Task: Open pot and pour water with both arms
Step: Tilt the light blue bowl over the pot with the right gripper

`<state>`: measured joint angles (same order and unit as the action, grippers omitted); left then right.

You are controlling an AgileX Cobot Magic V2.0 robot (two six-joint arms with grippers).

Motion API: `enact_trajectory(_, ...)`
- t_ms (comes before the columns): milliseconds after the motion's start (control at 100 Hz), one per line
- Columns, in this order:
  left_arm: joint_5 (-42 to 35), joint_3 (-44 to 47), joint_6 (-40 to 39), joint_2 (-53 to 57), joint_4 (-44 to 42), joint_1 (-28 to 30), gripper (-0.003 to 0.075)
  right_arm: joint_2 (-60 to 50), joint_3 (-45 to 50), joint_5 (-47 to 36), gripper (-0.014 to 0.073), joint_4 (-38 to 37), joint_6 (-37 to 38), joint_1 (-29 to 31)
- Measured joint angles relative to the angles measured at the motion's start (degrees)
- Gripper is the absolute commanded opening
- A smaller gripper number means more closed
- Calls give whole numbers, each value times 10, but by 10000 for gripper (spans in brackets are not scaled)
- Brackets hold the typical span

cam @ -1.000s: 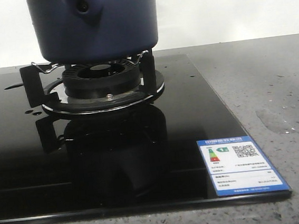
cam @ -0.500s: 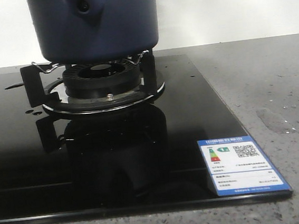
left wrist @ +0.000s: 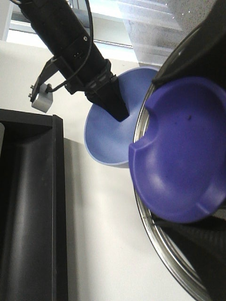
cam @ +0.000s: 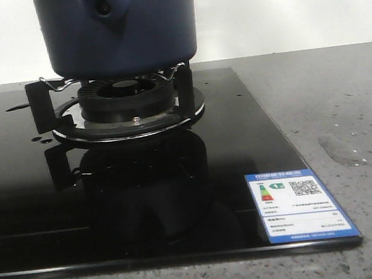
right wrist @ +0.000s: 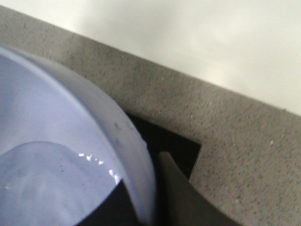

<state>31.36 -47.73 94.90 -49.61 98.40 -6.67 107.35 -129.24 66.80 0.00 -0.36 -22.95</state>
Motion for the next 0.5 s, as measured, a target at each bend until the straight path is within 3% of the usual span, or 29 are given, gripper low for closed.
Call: enact_trajectory(500,-19,0,0,0,0,0,295,4,0,-67,-41,-198,46,-71)
